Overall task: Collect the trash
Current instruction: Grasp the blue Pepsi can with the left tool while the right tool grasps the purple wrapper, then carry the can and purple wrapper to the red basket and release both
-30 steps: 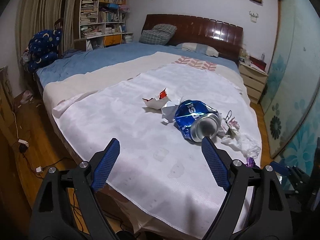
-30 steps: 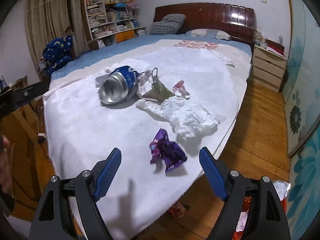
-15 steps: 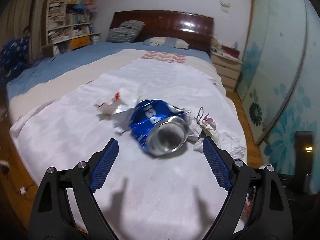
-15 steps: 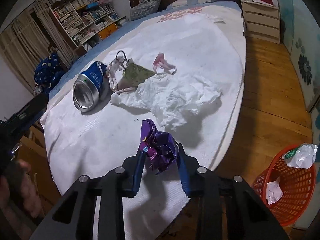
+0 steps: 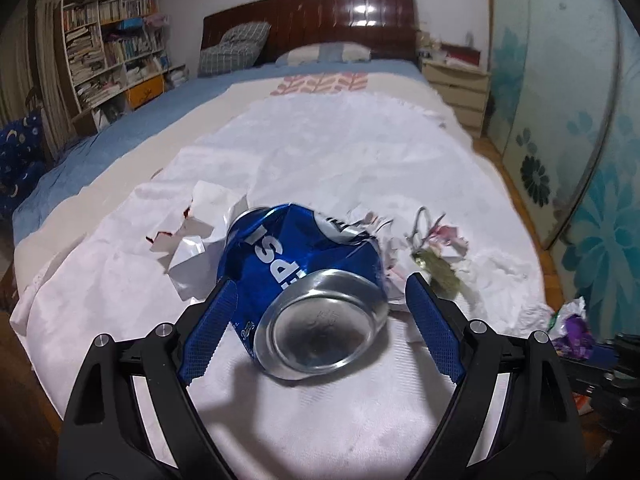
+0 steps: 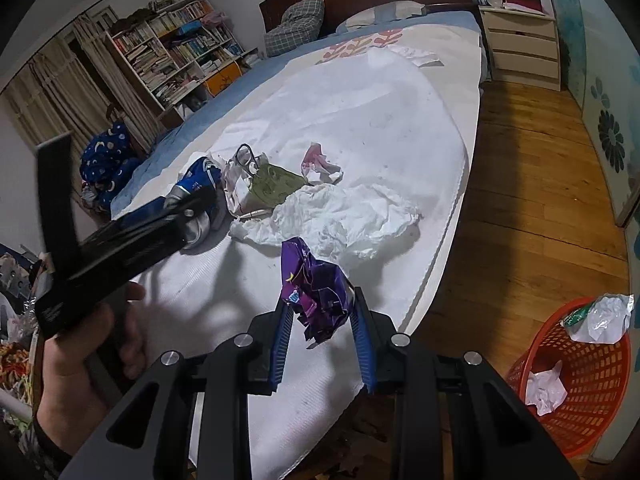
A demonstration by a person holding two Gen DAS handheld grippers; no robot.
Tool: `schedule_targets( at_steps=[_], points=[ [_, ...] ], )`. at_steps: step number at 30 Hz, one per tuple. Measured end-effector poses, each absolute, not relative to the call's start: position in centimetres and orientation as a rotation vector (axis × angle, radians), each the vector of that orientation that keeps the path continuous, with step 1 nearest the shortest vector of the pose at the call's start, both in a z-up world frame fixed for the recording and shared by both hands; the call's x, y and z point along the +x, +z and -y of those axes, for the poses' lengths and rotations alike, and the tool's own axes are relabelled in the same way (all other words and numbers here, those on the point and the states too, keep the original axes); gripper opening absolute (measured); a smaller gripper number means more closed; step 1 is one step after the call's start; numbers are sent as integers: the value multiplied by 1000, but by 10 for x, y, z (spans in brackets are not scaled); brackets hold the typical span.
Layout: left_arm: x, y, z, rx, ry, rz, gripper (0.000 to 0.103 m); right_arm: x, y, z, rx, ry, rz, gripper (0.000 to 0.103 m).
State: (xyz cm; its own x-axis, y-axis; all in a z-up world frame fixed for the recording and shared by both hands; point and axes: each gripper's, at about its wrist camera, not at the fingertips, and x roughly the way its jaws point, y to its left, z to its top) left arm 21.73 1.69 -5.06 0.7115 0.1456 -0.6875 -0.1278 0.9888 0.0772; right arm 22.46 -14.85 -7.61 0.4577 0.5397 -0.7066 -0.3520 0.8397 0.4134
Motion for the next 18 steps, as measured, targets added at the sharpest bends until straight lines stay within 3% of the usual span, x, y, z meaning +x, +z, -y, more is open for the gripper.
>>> schedule_targets(
  at_steps=[2, 5, 11, 18],
  points=[
    [218, -54, -27, -29, 172, -791, 84, 225, -74, 150, 223, 556, -944, 30],
    [213, -52, -42, -118, 193, -787, 68, 223, -73, 153, 228, 555, -941, 30],
    [199, -45, -49, -159, 208, -756, 64, 220, -68, 164, 232, 548, -928, 30],
    [166, 5, -42, -159, 238, -601, 64, 209, -53, 181, 233, 539, -880, 30]
  ],
)
